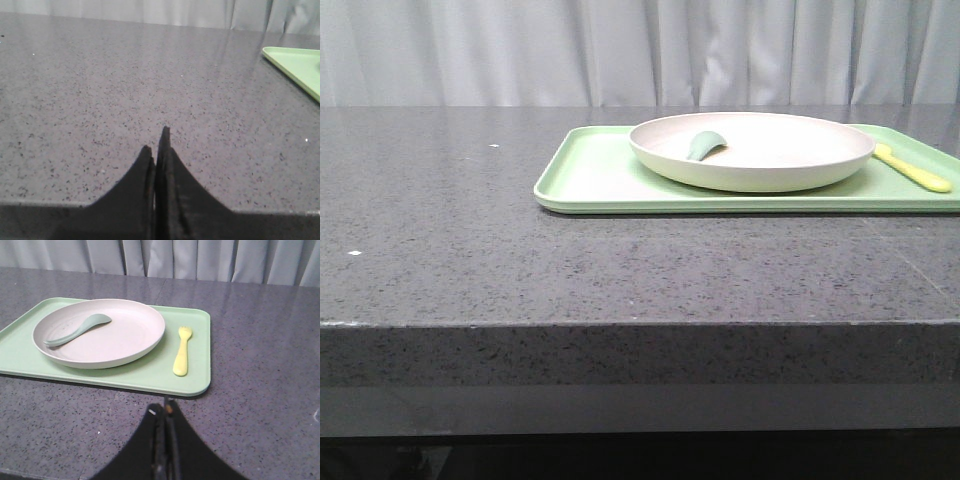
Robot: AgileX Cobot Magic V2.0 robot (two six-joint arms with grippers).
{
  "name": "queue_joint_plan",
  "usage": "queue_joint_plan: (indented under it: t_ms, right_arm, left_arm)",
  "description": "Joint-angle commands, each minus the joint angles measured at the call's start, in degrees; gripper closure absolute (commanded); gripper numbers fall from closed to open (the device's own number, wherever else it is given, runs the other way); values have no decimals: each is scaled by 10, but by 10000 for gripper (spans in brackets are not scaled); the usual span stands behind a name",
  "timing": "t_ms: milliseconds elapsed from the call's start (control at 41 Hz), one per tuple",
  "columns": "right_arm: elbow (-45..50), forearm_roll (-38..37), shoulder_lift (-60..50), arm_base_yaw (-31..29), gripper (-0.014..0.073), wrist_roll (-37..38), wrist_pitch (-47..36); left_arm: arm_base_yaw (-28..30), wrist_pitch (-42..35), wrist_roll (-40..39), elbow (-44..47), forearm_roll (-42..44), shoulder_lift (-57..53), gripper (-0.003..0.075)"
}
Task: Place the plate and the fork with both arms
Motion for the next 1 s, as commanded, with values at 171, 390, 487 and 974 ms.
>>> queue_joint_plan:
  t_ms: [171, 390, 487, 974]
  right_arm:
    - [-13, 0, 6, -1, 661, -4, -45]
    - [-13, 0, 6, -1, 661, -4, -45]
    - [-13, 0, 6, -1, 661, -4, -45]
    - [-13, 0, 6, -1, 661, -4, -45]
  left_arm:
    - [3, -75, 0, 2, 0, -11, 738]
    - [3, -75, 0, 2, 0, -11, 738]
    - [3, -75, 0, 2, 0, -11, 738]
    - [3, -75, 0, 2, 0, -11, 738]
